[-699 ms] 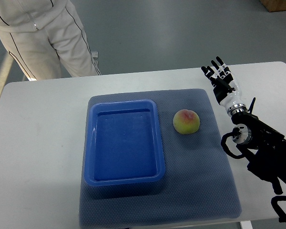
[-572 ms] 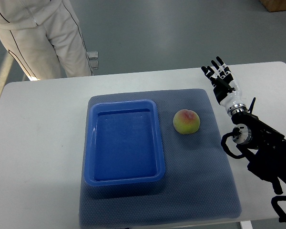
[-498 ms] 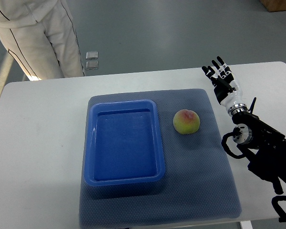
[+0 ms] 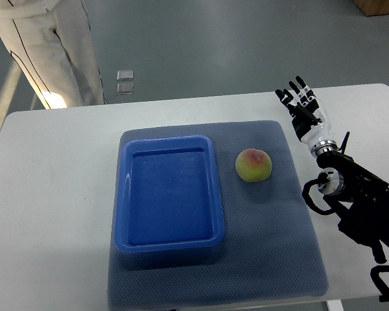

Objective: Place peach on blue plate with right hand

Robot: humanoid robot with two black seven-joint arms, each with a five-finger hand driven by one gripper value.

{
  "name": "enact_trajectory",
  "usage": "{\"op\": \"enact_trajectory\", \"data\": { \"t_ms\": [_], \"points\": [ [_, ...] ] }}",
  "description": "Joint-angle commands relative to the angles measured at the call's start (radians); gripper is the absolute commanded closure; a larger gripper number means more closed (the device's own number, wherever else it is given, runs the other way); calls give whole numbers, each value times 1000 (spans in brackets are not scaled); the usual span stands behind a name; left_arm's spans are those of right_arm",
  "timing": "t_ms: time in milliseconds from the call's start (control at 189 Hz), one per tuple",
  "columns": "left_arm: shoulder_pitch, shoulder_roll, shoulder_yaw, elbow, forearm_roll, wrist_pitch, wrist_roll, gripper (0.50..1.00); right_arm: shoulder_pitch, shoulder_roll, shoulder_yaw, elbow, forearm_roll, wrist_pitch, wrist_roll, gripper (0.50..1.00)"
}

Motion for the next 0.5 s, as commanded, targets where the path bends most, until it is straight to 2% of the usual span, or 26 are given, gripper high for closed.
{"op": "enact_trajectory", "data": {
  "t_ms": [0, 492],
  "points": [
    [0, 0, 0, 0, -1, 0, 0, 500, 2, -2, 1, -2, 0, -2, 0, 570],
    [-2, 0, 0, 0, 0, 0, 0, 500, 10, -11, 1, 6, 2, -3, -2, 570]
  ]
}}
